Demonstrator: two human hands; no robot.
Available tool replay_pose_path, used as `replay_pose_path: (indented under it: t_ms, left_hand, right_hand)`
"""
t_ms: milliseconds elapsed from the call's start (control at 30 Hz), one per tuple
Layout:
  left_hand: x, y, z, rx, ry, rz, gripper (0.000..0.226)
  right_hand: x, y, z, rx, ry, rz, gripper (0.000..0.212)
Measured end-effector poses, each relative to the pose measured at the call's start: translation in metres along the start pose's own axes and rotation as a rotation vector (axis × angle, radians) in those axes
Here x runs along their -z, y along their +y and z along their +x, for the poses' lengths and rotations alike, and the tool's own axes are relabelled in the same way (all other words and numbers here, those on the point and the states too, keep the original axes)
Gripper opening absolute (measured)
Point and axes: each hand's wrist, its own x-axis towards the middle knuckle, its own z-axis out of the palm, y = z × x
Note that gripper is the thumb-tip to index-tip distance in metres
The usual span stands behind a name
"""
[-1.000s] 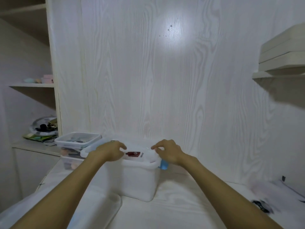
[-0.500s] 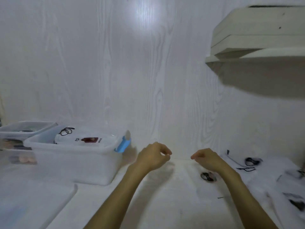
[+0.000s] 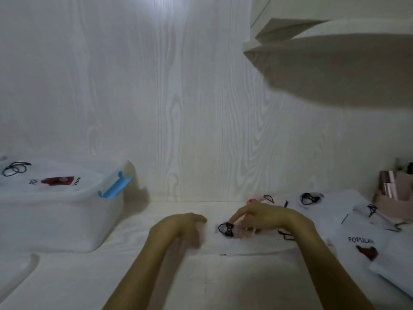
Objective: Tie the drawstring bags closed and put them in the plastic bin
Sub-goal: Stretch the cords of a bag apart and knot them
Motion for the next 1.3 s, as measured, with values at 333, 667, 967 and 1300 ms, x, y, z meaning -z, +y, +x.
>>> replay_pose_path:
  t_ms: [333, 667, 967, 1300]
  left_hand:
    - [0.015, -0.052, -0.006, 0.095, 0.627, 0.031, 0.014]
    - [-0.012, -0.059, -0.008, -0.013, 0.342, 0.062, 0.046]
    - [-0.031, -0.058, -0.116, -0.078, 0.488, -0.294, 0.053]
    - [-0.081, -0.076, -0.147, 0.165, 0.732, -0.602, 0.054]
  right_hand:
    - [-0.038, -0.013, 0.023, 0.100, -0.086, -0.309, 0.055]
    - [-0.075, -0.021, 0.037, 0.118, 0.219, -0.062, 0.050]
    - [-0.069, 0.009, -0.052, 0.078, 0.297, 0.059, 0.038]
    - [-0.131, 0.009, -0.075, 0.228, 0.668, 0.013, 0.011]
